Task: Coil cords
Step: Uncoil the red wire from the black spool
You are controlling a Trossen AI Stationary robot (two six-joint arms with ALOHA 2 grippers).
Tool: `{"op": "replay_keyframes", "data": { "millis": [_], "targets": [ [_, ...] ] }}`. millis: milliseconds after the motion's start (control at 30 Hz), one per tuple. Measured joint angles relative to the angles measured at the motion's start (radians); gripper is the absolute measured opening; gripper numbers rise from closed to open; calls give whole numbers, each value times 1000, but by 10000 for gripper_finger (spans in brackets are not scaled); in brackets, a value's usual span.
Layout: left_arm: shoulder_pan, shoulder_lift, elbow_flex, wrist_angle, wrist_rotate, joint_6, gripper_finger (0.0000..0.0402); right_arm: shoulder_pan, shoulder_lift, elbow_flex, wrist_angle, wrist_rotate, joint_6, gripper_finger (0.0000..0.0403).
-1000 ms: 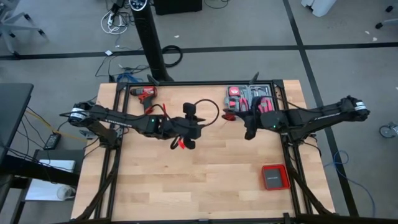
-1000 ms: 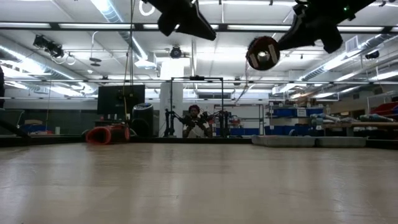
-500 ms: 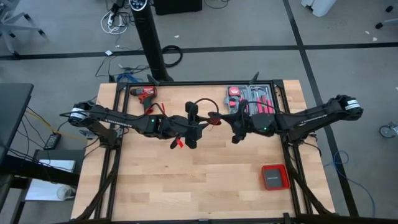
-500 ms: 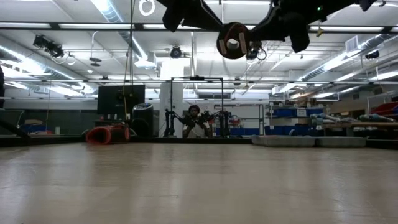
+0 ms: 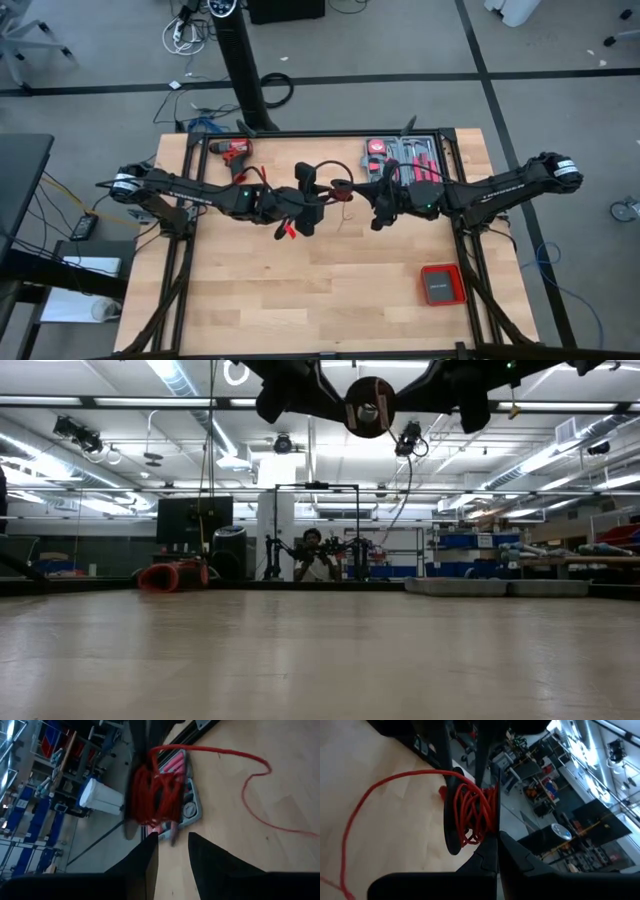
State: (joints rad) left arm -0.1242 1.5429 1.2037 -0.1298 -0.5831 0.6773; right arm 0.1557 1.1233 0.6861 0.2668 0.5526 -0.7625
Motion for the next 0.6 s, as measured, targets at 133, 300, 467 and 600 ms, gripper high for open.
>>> {"op": "replay_keyframes", "data": {
  "millis": [133, 300, 467, 600],
  "targets": [
    [0, 0, 0, 5, 0, 0, 110, 0, 3, 0, 7, -20, 0, 0],
    [0, 0, 0, 6, 5, -5, 90, 0, 3, 0, 42, -24, 1, 0],
    [0, 0, 0, 25, 16, -10, 36, 0, 3, 0, 40, -43, 4, 0],
    [0, 0, -2, 45, 44, -27, 7, 0, 3, 1, 42, -42, 9, 0]
  ]
}}
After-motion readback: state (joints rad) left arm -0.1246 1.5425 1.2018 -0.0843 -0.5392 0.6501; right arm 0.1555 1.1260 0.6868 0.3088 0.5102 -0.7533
